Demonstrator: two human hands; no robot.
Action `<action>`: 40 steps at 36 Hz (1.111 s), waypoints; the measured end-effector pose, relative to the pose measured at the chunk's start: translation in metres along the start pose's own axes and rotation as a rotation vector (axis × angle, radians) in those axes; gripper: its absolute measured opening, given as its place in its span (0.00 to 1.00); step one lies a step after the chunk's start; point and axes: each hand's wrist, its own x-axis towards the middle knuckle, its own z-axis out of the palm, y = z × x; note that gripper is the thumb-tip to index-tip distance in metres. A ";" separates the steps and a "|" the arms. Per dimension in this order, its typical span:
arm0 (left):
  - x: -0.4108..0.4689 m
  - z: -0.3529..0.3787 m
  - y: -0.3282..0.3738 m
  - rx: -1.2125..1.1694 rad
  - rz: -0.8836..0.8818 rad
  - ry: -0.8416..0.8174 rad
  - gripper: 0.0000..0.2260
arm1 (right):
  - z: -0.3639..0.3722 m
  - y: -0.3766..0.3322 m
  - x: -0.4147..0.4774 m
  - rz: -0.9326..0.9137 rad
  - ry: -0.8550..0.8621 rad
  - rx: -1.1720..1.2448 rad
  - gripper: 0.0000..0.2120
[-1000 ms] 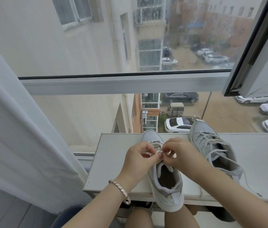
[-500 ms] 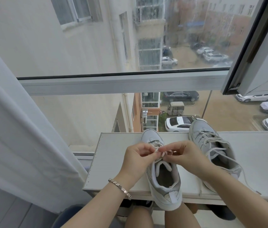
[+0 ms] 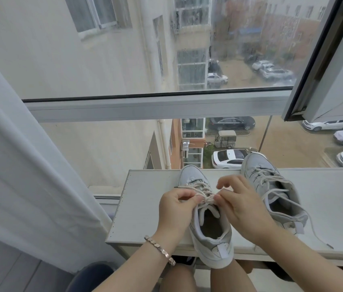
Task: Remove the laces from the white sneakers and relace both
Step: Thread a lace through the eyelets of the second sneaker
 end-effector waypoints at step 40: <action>0.002 -0.014 0.006 0.292 -0.075 -0.007 0.14 | -0.002 0.007 0.008 0.773 -0.326 1.337 0.16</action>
